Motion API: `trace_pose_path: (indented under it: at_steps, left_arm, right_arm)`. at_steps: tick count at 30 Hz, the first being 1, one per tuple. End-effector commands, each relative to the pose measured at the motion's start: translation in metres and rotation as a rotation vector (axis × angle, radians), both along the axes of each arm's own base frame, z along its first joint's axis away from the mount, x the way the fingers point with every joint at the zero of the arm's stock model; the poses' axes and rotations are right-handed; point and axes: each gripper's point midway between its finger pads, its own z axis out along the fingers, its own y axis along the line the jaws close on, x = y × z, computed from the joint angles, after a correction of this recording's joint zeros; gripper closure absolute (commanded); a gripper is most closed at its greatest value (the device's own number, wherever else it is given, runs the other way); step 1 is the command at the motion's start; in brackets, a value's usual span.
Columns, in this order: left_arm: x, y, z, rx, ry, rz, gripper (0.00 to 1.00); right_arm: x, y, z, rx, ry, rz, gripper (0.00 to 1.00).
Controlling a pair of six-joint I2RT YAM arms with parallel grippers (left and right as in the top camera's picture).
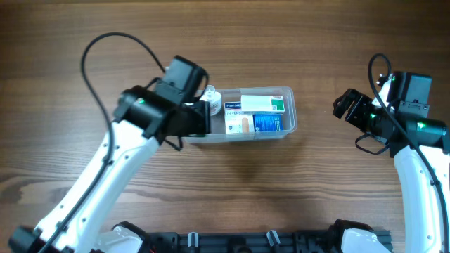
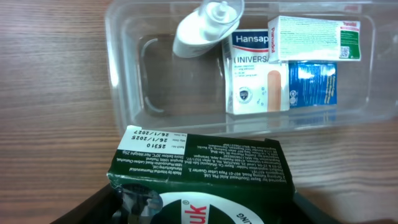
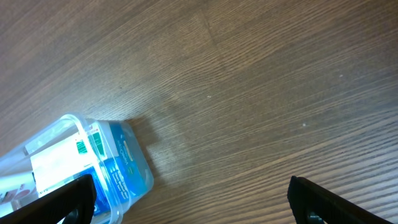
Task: Pack container
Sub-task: 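Lift the Zam-Buk box and carry it over the container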
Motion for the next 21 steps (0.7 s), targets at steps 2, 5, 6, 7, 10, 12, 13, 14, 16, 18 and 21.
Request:
trace_pose_path:
  at_steps: [2, 5, 6, 7, 10, 12, 13, 14, 16, 18, 21]
  left_arm:
    - [0.016, -0.017, -0.025, 0.044, 0.018, 0.039, 0.36]
    - [0.028, -0.027, -0.045, 0.043, 0.04, 0.078, 0.36]
    - [0.032, -0.029, -0.05, 0.044, 0.042, 0.079, 0.36]
    - [0.037, -0.032, -0.057, 0.045, 0.045, 0.079, 0.36]
    - [0.045, -0.038, -0.072, 0.043, 0.057, 0.104, 0.37]
    - [0.048, -0.04, -0.08, 0.05, 0.067, 0.107, 0.37]
    - [0.048, -0.04, -0.085, 0.057, 0.077, 0.107, 0.37]
    - [0.048, -0.04, -0.087, 0.062, 0.085, 0.107, 0.37]
    - [0.046, -0.04, -0.091, 0.071, 0.095, 0.103, 0.36]
    - [0.046, -0.042, -0.092, 0.073, 0.096, 0.099, 0.36]
    - [0.046, -0.04, -0.093, 0.092, 0.087, 0.098, 0.36]
  right_arm:
    - [0.002, 0.001, 0.004, 0.002, -0.015, 0.013, 0.0]
    - [0.002, 0.001, 0.004, 0.002, -0.014, 0.013, 0.0]
    - [0.002, 0.001, 0.004, 0.002, -0.015, 0.013, 0.0]
    - [0.002, 0.001, 0.004, 0.002, -0.015, 0.013, 0.0]
    - [0.002, 0.001, 0.004, 0.002, -0.015, 0.013, 0.0]
    - [0.002, 0.001, 0.004, 0.002, -0.015, 0.013, 0.0]
    - [0.002, 0.001, 0.004, 0.002, -0.015, 0.013, 0.0]
    - [0.002, 0.001, 0.004, 0.002, -0.015, 0.013, 0.0]
    - [0.002, 0.001, 0.004, 0.002, -0.015, 0.013, 0.0]
    - [0.002, 0.001, 0.004, 0.002, -0.015, 0.013, 0.0]
    - [0.002, 0.001, 0.004, 0.002, -0.015, 0.013, 0.0]
